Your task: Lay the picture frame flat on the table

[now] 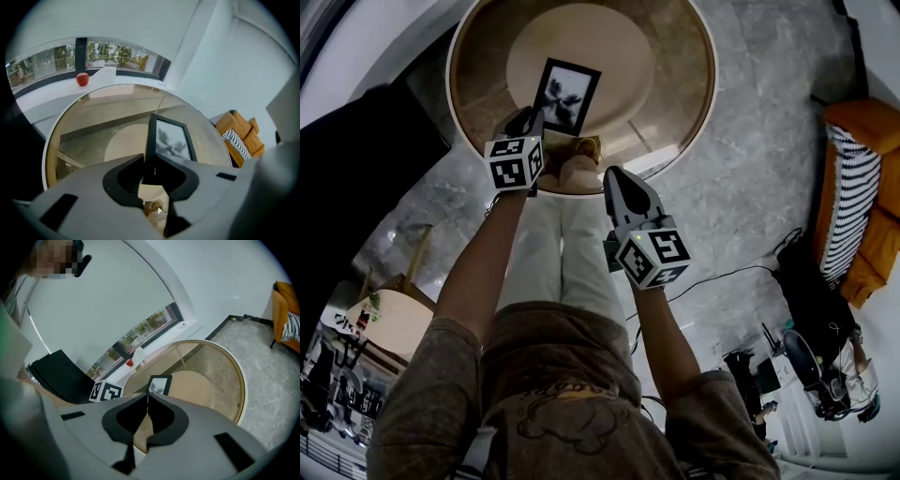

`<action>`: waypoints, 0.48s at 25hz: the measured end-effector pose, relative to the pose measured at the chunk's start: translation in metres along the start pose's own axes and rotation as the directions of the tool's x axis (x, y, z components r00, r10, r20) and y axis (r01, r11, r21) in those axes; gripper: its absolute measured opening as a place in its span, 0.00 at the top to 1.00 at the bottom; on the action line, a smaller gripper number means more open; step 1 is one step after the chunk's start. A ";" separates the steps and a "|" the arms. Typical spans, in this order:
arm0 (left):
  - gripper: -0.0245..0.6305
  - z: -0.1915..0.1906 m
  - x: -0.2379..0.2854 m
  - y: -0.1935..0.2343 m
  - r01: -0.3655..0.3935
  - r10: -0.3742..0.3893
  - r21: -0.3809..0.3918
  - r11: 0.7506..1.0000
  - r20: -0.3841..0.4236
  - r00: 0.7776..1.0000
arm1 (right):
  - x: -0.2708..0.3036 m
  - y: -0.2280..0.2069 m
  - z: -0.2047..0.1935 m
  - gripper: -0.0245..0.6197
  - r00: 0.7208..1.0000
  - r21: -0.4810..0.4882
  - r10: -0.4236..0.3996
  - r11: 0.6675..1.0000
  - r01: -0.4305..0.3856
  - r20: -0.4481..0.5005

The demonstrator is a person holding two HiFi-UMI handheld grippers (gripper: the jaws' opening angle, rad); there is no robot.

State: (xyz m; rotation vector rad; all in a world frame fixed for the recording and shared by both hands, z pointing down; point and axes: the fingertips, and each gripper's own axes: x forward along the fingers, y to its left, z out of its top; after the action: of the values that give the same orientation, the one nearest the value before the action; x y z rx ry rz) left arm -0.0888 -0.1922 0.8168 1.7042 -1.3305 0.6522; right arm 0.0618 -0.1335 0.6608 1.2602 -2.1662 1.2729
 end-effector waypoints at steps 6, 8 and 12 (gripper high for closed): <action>0.84 0.010 -0.007 0.001 -0.020 0.020 0.011 1.000 0.021 1.000 | -0.001 0.002 0.003 0.93 1.000 -0.003 -0.002 1.000 0.002 0.007; 0.87 0.017 -0.014 -0.001 -0.023 0.022 0.012 1.000 0.034 0.999 | -0.004 0.005 0.006 0.93 1.000 -0.009 -0.004 1.000 0.004 0.010; 0.93 0.026 -0.039 -0.007 -0.028 0.028 0.028 0.999 0.026 0.999 | -0.018 0.017 0.017 0.93 1.000 -0.021 -0.009 1.000 0.009 0.011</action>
State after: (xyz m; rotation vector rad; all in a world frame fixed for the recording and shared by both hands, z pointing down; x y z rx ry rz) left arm -0.0959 -0.1941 0.7700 1.7249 -1.3711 0.6702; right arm 0.0601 -0.1351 0.6309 1.2705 -2.1731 1.2397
